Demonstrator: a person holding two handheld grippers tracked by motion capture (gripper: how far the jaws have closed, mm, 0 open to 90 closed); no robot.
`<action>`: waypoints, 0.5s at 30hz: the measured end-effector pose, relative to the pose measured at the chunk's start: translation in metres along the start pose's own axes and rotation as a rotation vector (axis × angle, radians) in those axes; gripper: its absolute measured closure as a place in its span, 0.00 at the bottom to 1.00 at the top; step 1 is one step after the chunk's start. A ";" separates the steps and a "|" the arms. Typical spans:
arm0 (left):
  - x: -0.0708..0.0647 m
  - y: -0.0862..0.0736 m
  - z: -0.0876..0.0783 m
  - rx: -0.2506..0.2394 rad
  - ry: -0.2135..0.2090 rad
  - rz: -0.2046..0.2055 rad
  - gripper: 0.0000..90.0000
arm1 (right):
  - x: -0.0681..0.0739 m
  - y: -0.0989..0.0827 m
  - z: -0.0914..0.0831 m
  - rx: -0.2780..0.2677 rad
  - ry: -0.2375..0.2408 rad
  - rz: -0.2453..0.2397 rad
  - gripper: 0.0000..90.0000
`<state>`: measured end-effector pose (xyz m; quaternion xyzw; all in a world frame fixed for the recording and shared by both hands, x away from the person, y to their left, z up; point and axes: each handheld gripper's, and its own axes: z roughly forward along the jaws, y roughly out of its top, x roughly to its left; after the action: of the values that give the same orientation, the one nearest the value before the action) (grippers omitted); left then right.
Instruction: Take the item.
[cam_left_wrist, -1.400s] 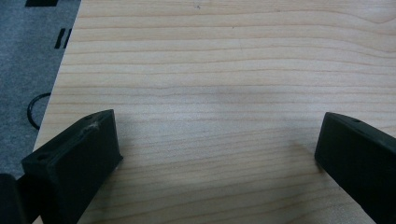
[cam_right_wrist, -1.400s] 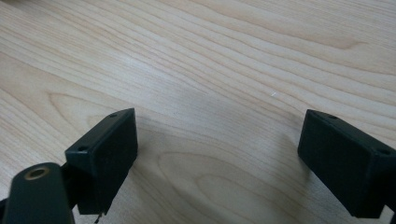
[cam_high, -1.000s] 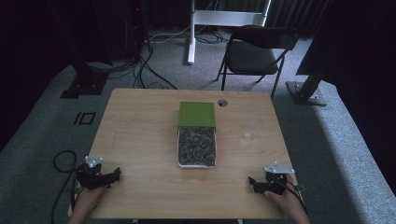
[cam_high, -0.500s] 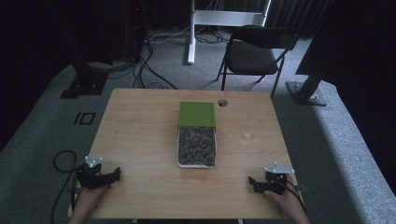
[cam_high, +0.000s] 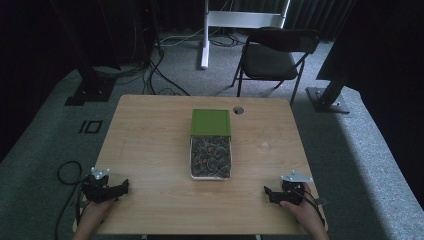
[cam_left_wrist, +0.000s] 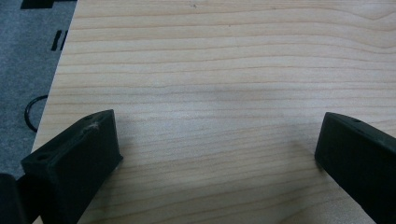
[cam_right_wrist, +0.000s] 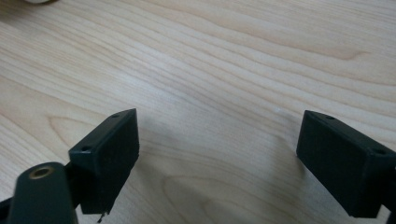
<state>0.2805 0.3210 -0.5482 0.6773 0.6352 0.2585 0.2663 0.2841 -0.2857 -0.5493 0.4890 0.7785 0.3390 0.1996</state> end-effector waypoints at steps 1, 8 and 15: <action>0.000 0.000 0.000 0.000 0.000 0.000 0.00 | 0.000 0.001 0.000 -0.003 0.000 0.002 0.15; 0.000 0.000 0.000 0.000 0.000 0.000 0.00 | 0.000 0.010 -0.004 -0.023 0.005 0.009 0.15; 0.000 0.000 0.000 0.000 0.000 0.000 0.00 | 0.001 0.020 -0.009 -0.041 0.008 0.001 0.15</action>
<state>0.2805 0.3210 -0.5482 0.6773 0.6353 0.2584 0.2664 0.2908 -0.2817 -0.5285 0.4836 0.7722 0.3568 0.2062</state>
